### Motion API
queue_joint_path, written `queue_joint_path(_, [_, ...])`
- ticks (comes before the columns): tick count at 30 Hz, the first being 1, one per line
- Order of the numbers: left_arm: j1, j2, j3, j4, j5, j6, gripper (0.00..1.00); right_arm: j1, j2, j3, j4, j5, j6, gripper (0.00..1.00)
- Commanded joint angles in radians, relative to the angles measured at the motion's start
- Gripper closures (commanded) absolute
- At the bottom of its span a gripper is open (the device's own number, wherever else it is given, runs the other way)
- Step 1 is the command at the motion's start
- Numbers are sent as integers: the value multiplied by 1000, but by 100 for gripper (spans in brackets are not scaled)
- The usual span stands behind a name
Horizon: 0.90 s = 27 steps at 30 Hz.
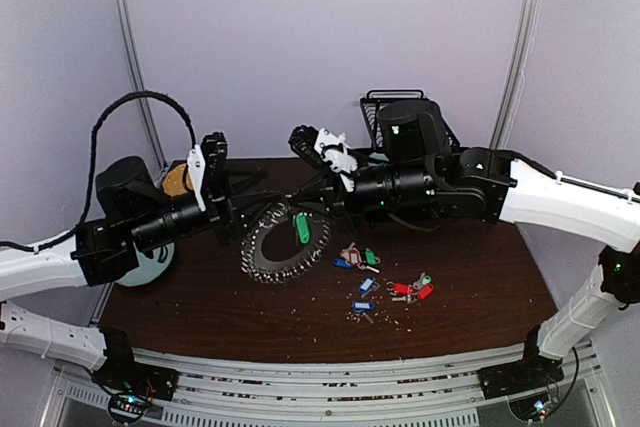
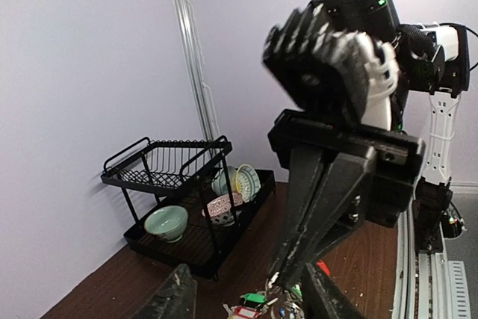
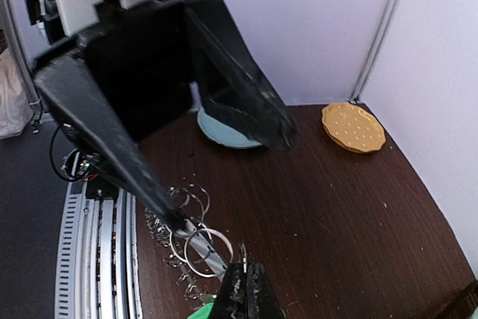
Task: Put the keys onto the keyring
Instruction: Adjust the keyring to the key storage ring.
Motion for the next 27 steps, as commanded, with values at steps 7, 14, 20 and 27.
queue_joint_path(7, [13, -13, 60, -299, -12, 96, 41, 0, 76, 173, -107, 223, 211, 100])
queue_joint_path(14, [70, 85, 176, -374, -107, 164, 41, 0, 64, 169, -125, 124, 201, 100])
queue_joint_path(20, [70, 147, 168, -389, -14, 147, 59, 0, 58, 170, -133, 119, 192, 100])
queue_joint_path(27, [71, 137, 146, -351, 31, 172, 100, -7, 67, 186, -154, 150, 222, 100])
